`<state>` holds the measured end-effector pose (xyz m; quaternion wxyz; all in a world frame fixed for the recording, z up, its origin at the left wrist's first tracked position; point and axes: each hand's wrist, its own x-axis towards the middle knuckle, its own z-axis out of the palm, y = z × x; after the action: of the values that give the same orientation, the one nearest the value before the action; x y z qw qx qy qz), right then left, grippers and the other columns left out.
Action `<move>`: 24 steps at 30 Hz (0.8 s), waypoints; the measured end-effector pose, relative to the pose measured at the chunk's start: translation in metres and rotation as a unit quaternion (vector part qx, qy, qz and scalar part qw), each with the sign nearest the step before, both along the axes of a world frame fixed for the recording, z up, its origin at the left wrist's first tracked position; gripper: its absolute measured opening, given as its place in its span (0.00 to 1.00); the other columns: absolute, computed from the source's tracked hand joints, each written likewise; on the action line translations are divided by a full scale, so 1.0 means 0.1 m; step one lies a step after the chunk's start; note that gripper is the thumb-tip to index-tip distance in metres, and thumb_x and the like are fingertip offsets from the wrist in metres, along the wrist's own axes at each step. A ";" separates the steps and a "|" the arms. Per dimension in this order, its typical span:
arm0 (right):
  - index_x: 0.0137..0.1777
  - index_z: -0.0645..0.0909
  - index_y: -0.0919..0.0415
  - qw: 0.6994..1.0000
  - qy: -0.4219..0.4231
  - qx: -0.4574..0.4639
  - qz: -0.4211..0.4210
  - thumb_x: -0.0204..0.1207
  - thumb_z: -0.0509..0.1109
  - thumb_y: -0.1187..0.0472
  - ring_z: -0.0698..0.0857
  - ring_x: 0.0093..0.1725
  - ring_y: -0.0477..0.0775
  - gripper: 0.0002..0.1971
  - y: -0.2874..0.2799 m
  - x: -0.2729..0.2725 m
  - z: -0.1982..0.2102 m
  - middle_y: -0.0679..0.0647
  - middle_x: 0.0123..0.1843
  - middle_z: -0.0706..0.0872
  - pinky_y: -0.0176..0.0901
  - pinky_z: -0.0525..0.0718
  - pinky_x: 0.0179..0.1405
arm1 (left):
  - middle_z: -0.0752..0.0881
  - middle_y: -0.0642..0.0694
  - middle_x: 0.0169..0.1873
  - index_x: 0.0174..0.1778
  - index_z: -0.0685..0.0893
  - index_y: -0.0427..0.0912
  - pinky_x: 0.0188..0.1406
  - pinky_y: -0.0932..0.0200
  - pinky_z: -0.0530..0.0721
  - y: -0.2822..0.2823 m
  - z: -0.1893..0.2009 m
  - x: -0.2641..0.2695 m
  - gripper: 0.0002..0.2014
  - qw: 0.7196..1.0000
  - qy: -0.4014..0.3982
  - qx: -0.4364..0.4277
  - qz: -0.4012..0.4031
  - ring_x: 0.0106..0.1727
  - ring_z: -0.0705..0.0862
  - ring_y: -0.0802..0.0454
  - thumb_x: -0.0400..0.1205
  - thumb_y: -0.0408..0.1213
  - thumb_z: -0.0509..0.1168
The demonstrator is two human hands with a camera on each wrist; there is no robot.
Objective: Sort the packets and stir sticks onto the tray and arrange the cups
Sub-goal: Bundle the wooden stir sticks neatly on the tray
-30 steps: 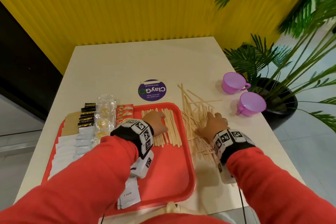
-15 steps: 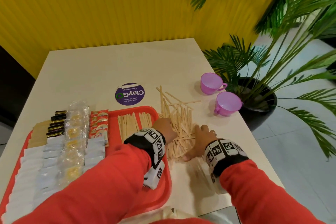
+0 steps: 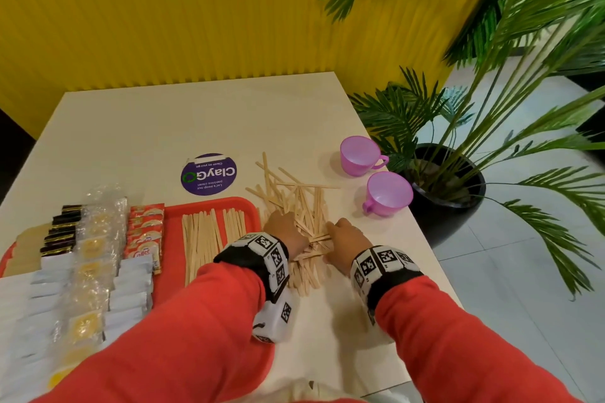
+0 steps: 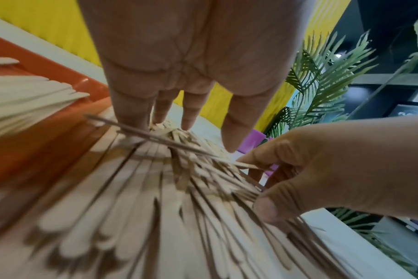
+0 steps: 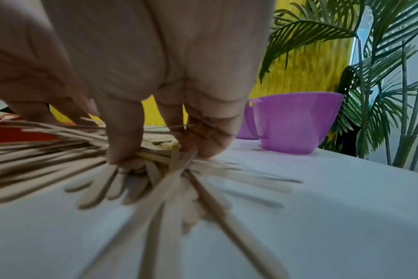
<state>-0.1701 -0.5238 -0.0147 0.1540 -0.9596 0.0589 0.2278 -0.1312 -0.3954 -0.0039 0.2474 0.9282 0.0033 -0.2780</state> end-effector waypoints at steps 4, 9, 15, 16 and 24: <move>0.64 0.73 0.61 0.998 -0.016 0.018 -0.059 0.73 0.67 0.52 0.76 0.63 0.62 0.22 -0.06 0.03 -0.04 0.60 0.63 0.74 0.49 0.75 0.60 | 0.59 0.40 0.79 0.81 0.58 0.44 0.74 0.49 0.67 0.00 -0.01 0.00 0.35 0.995 0.006 -0.051 0.090 0.79 0.61 0.40 0.77 0.34 0.63; 0.66 0.71 0.63 0.984 -0.015 0.067 -0.165 0.69 0.69 0.42 0.78 0.62 0.62 0.32 0.06 0.14 -0.06 0.60 0.63 0.76 0.51 0.78 0.59 | 0.65 0.39 0.77 0.81 0.59 0.41 0.73 0.47 0.70 -0.04 -0.01 0.01 0.32 0.984 0.026 -0.099 0.146 0.77 0.66 0.40 0.78 0.34 0.59; 0.65 0.70 0.66 0.979 0.010 0.121 -0.162 0.70 0.72 0.49 0.81 0.59 0.60 0.29 0.30 0.28 -0.10 0.61 0.61 0.80 0.46 0.78 0.48 | 0.71 0.37 0.74 0.78 0.66 0.38 0.67 0.53 0.73 0.00 0.01 0.05 0.27 0.980 0.040 -0.118 0.152 0.72 0.73 0.39 0.80 0.32 0.59; 0.64 0.70 0.67 0.977 0.013 0.132 -0.164 0.70 0.73 0.51 0.81 0.57 0.59 0.28 0.31 0.30 -0.10 0.61 0.61 0.80 0.44 0.75 0.45 | 0.70 0.37 0.75 0.78 0.66 0.38 0.67 0.54 0.72 0.02 0.01 0.06 0.27 0.981 0.040 -0.119 0.148 0.73 0.72 0.40 0.81 0.32 0.58; 0.67 0.74 0.65 0.969 -0.003 0.181 -0.168 0.71 0.69 0.65 0.81 0.60 0.60 0.22 0.37 0.41 -0.05 0.61 0.64 0.79 0.43 0.79 0.52 | 0.69 0.39 0.77 0.80 0.63 0.41 0.70 0.55 0.71 0.07 0.03 0.07 0.29 0.981 0.053 -0.137 0.127 0.74 0.71 0.42 0.81 0.30 0.58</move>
<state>-0.1296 -0.4869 -0.0200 0.3616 -0.8928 0.1762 0.2025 -0.1246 -0.3880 -0.0012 0.4052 0.8614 0.0959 -0.2908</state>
